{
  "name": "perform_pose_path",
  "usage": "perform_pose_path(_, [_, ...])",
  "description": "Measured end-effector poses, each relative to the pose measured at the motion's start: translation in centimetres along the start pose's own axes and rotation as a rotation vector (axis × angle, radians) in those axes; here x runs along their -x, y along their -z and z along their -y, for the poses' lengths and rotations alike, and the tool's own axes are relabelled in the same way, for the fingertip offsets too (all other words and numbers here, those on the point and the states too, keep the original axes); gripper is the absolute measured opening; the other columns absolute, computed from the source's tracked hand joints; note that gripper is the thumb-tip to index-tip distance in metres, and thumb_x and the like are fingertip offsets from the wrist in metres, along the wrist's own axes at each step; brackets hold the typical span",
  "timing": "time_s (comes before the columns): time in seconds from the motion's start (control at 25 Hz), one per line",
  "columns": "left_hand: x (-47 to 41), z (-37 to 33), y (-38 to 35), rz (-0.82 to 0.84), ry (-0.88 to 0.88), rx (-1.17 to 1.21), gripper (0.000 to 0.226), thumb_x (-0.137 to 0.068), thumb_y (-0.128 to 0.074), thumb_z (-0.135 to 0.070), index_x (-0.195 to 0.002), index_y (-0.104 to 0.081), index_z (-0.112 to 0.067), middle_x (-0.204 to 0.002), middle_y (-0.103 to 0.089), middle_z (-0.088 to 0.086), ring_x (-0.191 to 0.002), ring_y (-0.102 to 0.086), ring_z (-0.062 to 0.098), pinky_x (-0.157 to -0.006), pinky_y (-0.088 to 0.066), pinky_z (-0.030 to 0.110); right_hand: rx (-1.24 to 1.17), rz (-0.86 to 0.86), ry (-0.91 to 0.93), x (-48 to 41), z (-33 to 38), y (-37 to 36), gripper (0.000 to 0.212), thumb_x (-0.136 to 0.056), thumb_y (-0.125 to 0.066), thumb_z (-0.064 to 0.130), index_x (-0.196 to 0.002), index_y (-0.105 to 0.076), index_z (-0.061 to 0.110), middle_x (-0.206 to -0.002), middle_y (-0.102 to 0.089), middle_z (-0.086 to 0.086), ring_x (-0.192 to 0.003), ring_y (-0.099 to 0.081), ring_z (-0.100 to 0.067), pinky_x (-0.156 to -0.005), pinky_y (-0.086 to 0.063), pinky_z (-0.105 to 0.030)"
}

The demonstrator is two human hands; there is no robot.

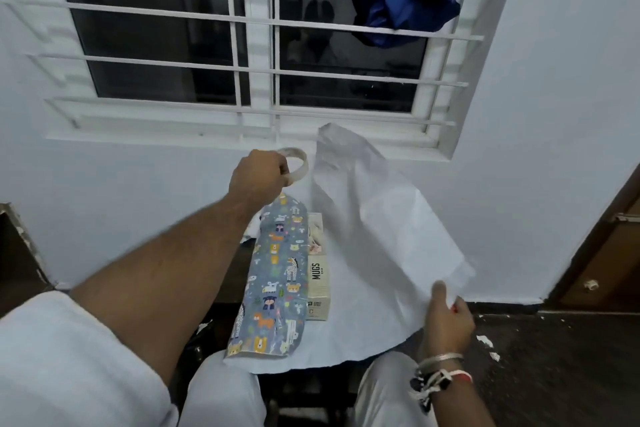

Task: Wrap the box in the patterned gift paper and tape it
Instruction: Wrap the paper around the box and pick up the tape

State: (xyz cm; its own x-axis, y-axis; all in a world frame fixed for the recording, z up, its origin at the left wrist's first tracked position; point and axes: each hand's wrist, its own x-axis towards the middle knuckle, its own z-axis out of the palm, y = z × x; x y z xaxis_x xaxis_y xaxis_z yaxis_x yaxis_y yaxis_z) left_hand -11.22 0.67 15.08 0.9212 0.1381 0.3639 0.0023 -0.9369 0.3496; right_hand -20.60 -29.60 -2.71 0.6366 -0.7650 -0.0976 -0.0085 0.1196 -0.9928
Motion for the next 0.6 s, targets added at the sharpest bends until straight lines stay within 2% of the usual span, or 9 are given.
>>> perform_pose_path(0.08, [1.3,-0.2,-2.1,0.04,0.012,0.039,0.006,-0.086,-0.075,-0.027,-0.08,-0.073,-0.025,-0.087,-0.071,0.002,-0.073,-0.062,0.022,-0.066,-0.043,0.028,-0.026,-0.109,-0.062,-1.8,-0.7,1.4,0.036,-0.093,-0.067,0.049,-0.086,-0.055,0.017,-0.084,-0.059,-0.008,-0.081,-0.055,-0.025,-0.074,-0.05,-0.041])
perform_pose_path(0.16, [2.7,0.0,-4.2,0.094,0.023,0.06,0.011,-0.085,-0.074,-0.025,-0.076,-0.069,-0.026,-0.087,-0.071,0.003,-0.074,-0.063,0.024,-0.066,-0.043,0.027,-0.044,-0.284,-0.028,-2.8,-1.1,2.4,0.045,-0.09,-0.063,0.058,-0.104,-0.054,0.016,-0.101,-0.063,-0.009,-0.091,-0.062,-0.029,-0.085,-0.052,-0.047])
perform_pose_path(0.24, [3.7,0.5,-6.4,0.144,0.025,0.067,0.007,-0.085,-0.075,-0.024,-0.08,-0.072,-0.021,-0.09,-0.07,0.004,-0.079,-0.065,0.027,-0.068,-0.048,0.03,-0.025,-0.426,0.175,-2.9,-0.4,3.0,0.041,-0.094,-0.059,0.051,-0.111,-0.054,0.014,-0.107,-0.063,-0.012,-0.096,-0.061,-0.031,-0.086,-0.049,-0.044])
perform_pose_path(0.28, [4.1,0.8,-7.4,0.161,0.03,0.077,0.005,-0.085,-0.074,-0.023,-0.082,-0.073,-0.018,-0.09,-0.069,0.005,-0.08,-0.066,0.027,-0.07,-0.052,0.031,0.011,-0.409,0.32,-2.6,0.0,2.9,0.036,-0.098,-0.056,0.044,-0.114,-0.056,0.011,-0.11,-0.062,-0.015,-0.1,-0.06,-0.032,-0.087,-0.047,-0.042])
perform_pose_path(0.32, [4.4,1.1,-8.3,0.177,0.038,0.089,0.004,-0.085,-0.073,-0.021,-0.084,-0.073,-0.017,-0.088,-0.069,0.005,-0.079,-0.066,0.027,-0.071,-0.055,0.033,0.074,-0.322,0.465,-2.0,0.5,2.6,0.031,-0.102,-0.052,0.036,-0.116,-0.058,0.009,-0.111,-0.063,-0.016,-0.101,-0.058,-0.032,-0.088,-0.045,-0.041])
perform_pose_path(0.4, [4.5,1.8,-10.1,0.197,0.052,0.11,0.004,-0.084,-0.07,-0.018,-0.081,-0.071,-0.016,-0.081,-0.065,0.003,-0.077,-0.065,0.026,-0.069,-0.053,0.033,0.242,-0.019,0.653,-1.0,0.7,0.6,0.03,-0.105,-0.044,0.032,-0.118,-0.062,0.013,-0.109,-0.065,-0.009,-0.098,-0.058,-0.029,-0.086,-0.046,-0.04])
perform_pose_path(0.52, [4.4,2.6,-12.0,0.197,0.092,0.209,0.006,-0.084,-0.071,-0.018,-0.081,-0.067,-0.019,-0.088,-0.065,0.003,-0.081,-0.062,0.023,-0.067,-0.045,0.032,0.512,0.431,0.663,-0.6,-1.5,-4.1,0.029,-0.107,-0.04,0.037,-0.119,-0.063,0.024,-0.1,-0.067,0.002,-0.091,-0.061,-0.023,-0.081,-0.048,-0.041])
perform_pose_path(0.6, [4.2,3.2,-13.2,0.189,0.106,0.302,0.008,-0.087,-0.071,-0.018,-0.081,-0.065,-0.018,-0.097,-0.068,0.004,-0.083,-0.063,0.023,-0.072,-0.052,0.035,0.669,0.571,0.619,-1.1,-4.4,-7.4,0.024,-0.107,-0.044,0.031,-0.118,-0.061,0.02,-0.098,-0.068,-0.004,-0.092,-0.063,-0.03,-0.08,-0.048,-0.041])
